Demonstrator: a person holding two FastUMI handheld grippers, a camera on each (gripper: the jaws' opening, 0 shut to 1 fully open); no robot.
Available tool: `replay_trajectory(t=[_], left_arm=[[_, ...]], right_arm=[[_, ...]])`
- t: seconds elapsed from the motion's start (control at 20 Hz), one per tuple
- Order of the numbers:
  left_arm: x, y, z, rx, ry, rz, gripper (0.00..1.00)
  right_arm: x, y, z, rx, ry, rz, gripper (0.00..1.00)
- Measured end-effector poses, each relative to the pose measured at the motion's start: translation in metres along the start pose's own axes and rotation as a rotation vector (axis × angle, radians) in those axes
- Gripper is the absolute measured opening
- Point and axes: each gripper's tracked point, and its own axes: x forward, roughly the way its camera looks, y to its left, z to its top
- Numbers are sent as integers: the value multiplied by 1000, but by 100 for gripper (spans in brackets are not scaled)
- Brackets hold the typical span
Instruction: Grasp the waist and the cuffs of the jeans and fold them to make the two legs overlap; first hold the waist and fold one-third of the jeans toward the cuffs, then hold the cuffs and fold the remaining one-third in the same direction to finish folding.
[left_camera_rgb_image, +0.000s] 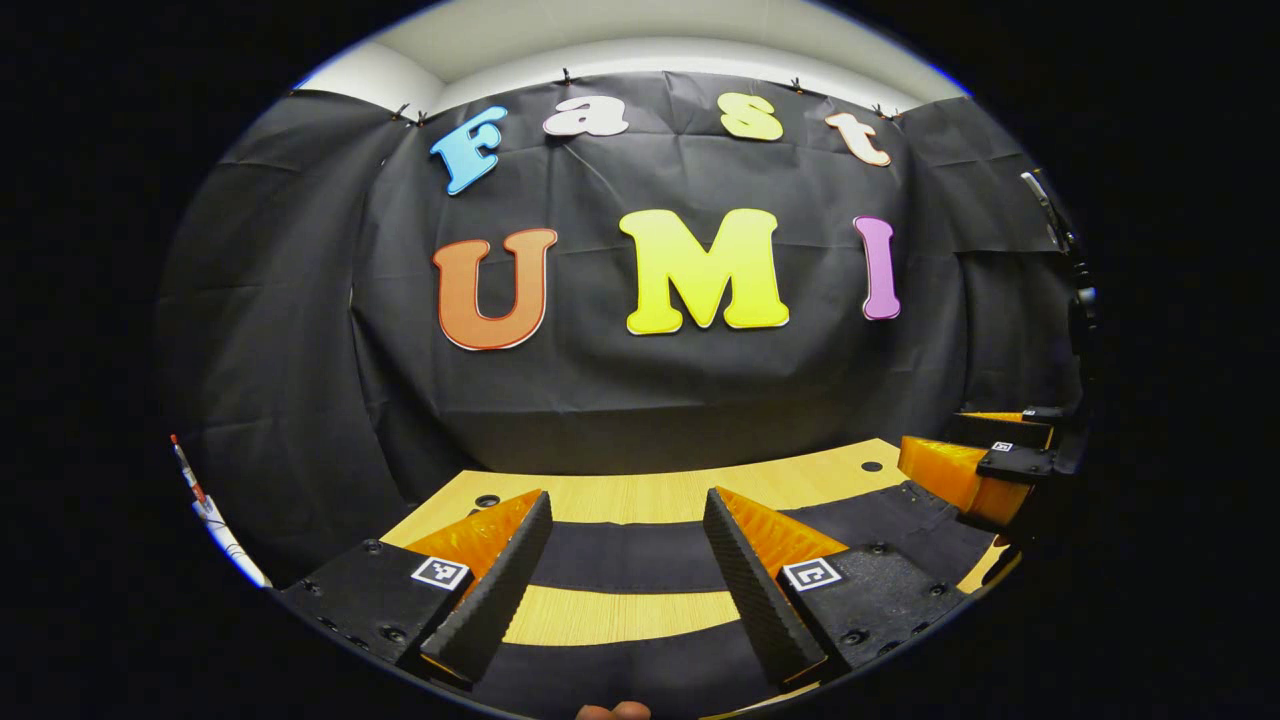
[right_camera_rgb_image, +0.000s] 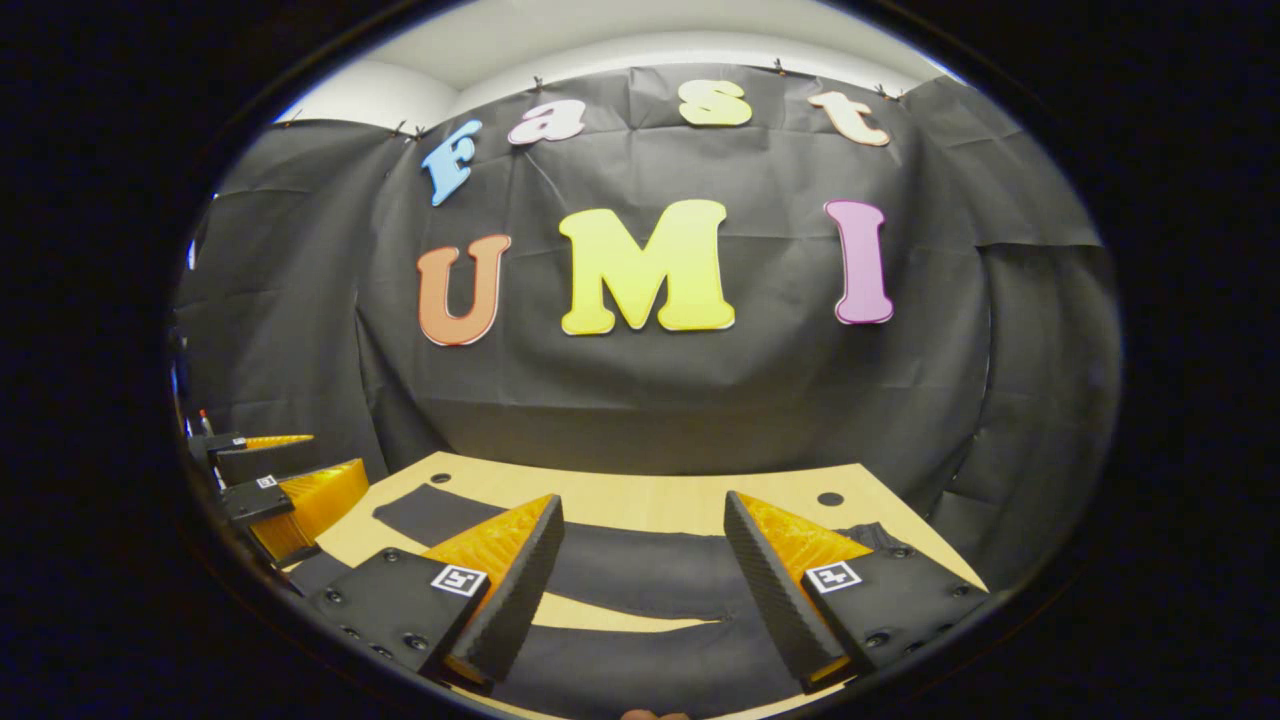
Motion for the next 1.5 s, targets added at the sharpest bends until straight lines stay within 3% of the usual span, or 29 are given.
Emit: replay_trajectory(t=[0.05, 0.1, 0.5, 0.55, 0.6, 0.65, 0.7, 0.8, 0.85, 0.9, 0.95, 1.0, 1.15, 1.3, 1.5], left_arm=[[-1, -1, 0, 2, -3, -3, 98], [-1, -3, 1, 4, -4, -5, 98], [-4, -10, -3, 15, 6, -42, 98], [-6, -12, -8, 7, 20, -60, 96], [-9, -9, -13, 1, 34, -56, 87], [-13, -4, -16, -5, 46, -48, 80], [-16, 3, -20, -5, 55, -29, 83], [-23, 24, -29, 8, 72, 33, 84], [-29, 36, -40, 12, 101, 66, 89], [-37, 48, -57, 6, 151, 90, 84], [-48, 60, -79, -8, 214, 117, 100], [-61, 74, -100, -34, 281, 151, 99], [-103, 120, -165, -189, 482, 268, 100], [-142, 148, -220, -523, 666, 402, 100], [-165, 164, -248, -875, 758, 547, 100]], right_arm=[[-2, -1, -1, -1, -6, 0, 99], [-3, -2, 1, -2, -11, 0, 95], [-4, -2, 3, -7, -20, 13, 95], [-2, -1, 2, -4, -18, 18, 96], [0, 0, 1, 0, -16, 25, 95], [1, 1, 0, 3, -13, 33, 95], [2, 3, -1, 7, -11, 41, 99], [2, 4, -2, 8, -8, 54, 96], [3, 5, -3, 2, -4, 56, 95], [5, 8, -5, -1, -1, 67, 95], [8, 11, -7, -6, 5, 74, 96], [13, 17, -10, -13, 13, 80, 96], [14, 17, -19, -25, 37, 85, 99], [16, 14, -28, -26, 64, 73, 99], [16, 6, -33, -31, 83, 45, 99]])
